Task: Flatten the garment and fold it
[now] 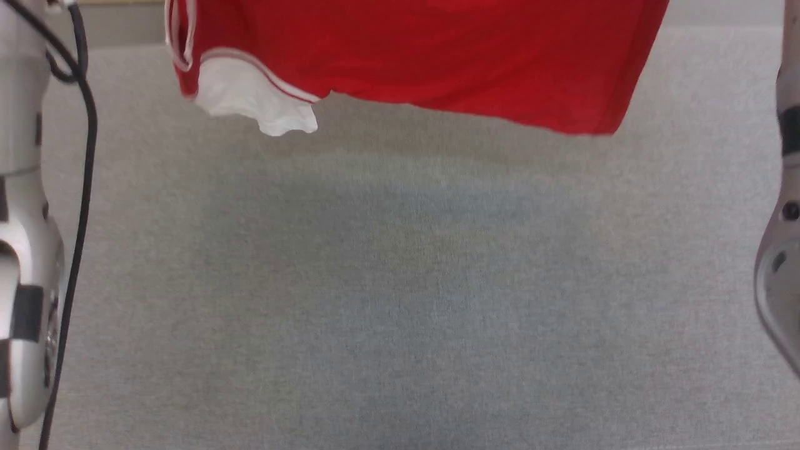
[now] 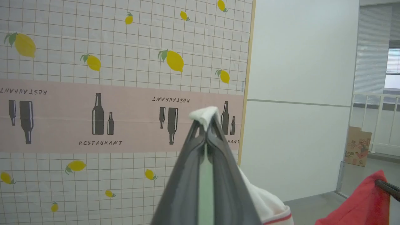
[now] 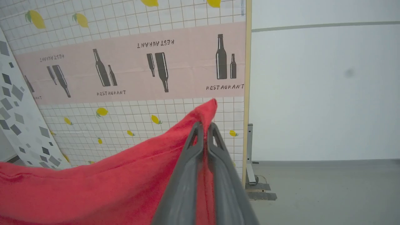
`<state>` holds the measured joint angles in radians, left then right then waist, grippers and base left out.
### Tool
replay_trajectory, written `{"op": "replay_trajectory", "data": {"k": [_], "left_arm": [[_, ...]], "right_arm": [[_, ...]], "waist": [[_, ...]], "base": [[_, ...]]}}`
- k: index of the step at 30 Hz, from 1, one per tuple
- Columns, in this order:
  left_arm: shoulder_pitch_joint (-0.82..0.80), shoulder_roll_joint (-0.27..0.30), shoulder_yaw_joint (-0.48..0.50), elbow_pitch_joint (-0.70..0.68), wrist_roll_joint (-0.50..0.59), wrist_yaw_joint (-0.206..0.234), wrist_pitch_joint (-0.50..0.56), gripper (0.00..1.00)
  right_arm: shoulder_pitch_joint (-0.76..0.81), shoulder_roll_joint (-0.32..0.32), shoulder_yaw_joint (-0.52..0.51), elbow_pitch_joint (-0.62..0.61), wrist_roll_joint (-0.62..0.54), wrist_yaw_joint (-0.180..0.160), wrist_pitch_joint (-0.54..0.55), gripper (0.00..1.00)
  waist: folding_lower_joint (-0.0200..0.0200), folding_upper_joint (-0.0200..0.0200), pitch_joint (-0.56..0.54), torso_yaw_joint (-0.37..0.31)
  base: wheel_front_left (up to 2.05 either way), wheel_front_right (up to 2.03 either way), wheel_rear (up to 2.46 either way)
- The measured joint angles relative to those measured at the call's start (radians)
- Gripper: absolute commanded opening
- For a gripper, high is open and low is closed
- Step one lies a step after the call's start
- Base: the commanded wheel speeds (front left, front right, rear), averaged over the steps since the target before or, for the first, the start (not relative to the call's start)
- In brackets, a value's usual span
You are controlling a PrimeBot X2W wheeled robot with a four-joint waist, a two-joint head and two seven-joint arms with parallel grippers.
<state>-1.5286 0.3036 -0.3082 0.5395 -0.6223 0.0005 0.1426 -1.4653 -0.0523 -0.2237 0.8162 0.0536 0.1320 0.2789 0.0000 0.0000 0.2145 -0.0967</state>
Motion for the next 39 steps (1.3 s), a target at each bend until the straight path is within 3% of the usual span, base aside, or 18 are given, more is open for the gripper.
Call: {"op": "replay_trajectory", "data": {"k": [16,27,31,35,39], "left_arm": [[-0.270,-0.037,0.020,0.048,0.041,-0.053,-0.277,0.00],[-0.263,-0.026,-0.054,0.021,0.012,-0.123,-0.374,0.00],[-0.169,0.020,-0.130,-0.102,-0.104,-0.124,-0.363,0.00],[-0.016,0.135,-0.177,-0.295,-0.234,-0.124,-0.309,0.00],[0.199,0.255,-0.178,-0.486,-0.321,-0.123,-0.257,0.00]], "right_arm": [[-0.263,0.001,-0.054,0.024,-0.207,0.000,-0.255,0.00],[-0.286,-0.015,-0.069,-0.002,-0.316,0.000,-0.404,0.00],[-0.240,-0.038,0.013,0.019,-0.272,0.000,-0.448,0.00],[-0.142,-0.062,0.120,-0.014,-0.125,0.000,-0.455,0.00],[0.035,-0.137,0.215,-0.163,0.047,0.000,-0.393,0.00]], "waist": [[0.0001,0.0000,0.320,-0.011],[0.0003,0.0000,0.560,0.018],[0.0004,0.0000,0.611,0.036],[0.0004,0.0000,0.612,0.054],[0.0003,0.0000,0.577,0.064]], "base": [[0.00,0.00,0.00],[0.00,0.00,0.00],[0.00,0.00,0.00],[0.00,0.00,0.00],[0.00,0.00,0.00]]}}
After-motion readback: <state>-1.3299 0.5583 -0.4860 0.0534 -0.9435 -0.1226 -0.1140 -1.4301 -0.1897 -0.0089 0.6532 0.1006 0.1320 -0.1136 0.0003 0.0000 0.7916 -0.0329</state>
